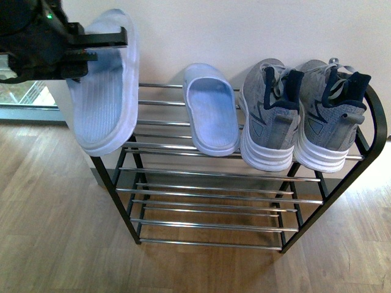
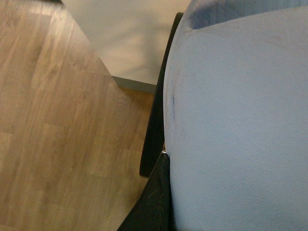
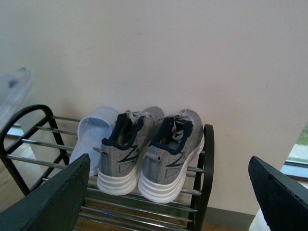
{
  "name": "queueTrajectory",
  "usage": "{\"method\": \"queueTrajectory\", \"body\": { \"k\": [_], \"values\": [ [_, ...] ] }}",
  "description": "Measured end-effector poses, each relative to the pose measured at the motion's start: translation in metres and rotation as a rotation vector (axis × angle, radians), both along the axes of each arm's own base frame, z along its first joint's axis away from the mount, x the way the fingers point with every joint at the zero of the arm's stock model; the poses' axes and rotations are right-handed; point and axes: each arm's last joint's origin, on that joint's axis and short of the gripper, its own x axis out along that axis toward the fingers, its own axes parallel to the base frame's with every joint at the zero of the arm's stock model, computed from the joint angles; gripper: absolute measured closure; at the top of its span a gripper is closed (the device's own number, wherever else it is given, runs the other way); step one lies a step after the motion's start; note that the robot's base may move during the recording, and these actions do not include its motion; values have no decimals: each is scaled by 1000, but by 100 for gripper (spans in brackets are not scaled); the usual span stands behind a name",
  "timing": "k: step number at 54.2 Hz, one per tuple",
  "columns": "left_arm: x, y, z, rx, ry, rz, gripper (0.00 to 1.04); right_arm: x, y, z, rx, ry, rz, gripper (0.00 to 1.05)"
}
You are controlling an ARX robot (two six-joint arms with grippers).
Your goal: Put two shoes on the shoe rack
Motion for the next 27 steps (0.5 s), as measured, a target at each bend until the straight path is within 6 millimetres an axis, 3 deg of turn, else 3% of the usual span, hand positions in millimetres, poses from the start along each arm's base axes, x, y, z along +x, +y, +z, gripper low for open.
{"method": "queueTrajectory", "body": {
  "k": [15,27],
  "values": [
    [50,-23,-13,131,47,-129,103,0,0,0,0,0,0,9],
    [71,-29,-52,231,118,-172,103,0,0,0,0,0,0,9]
  ]
}}
